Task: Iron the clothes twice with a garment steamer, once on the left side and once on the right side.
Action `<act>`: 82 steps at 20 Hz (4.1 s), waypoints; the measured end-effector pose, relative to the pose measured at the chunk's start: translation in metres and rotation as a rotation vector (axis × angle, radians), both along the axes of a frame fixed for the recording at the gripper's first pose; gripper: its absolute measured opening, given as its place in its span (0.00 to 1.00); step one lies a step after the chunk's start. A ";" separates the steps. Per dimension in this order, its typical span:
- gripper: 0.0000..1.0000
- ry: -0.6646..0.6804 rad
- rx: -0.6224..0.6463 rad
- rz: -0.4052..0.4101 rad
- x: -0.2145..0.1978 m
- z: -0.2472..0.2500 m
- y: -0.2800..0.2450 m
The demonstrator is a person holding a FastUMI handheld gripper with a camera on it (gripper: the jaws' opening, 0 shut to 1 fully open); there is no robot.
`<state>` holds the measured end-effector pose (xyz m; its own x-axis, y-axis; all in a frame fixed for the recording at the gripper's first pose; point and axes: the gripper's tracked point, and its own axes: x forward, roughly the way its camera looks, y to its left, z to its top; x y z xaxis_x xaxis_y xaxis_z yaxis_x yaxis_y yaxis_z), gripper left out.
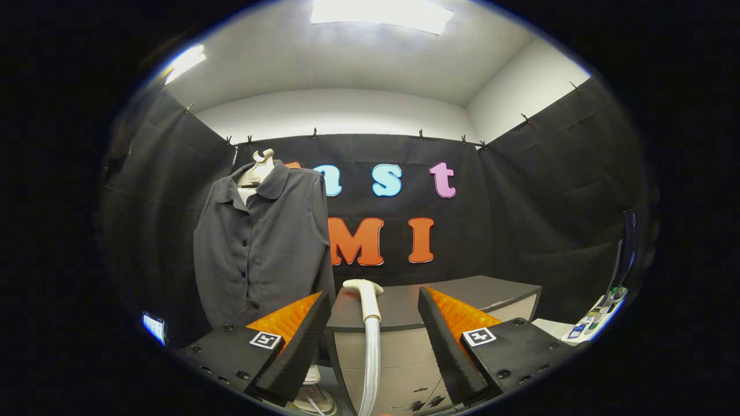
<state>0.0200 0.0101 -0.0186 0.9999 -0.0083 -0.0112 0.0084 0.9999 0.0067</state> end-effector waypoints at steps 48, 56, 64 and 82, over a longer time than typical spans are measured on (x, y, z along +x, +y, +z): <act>0.98 0.784 0.014 0.237 0.344 -0.196 0.000; 0.96 0.794 0.008 0.251 0.346 -0.208 0.011; 0.75 0.781 -0.009 0.274 0.344 -0.204 0.017; 0.66 0.384 -0.045 0.193 0.300 -0.108 -0.012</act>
<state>0.3199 -0.0024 -0.1262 0.9064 0.1697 -0.3869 -0.1856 0.9826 -0.0037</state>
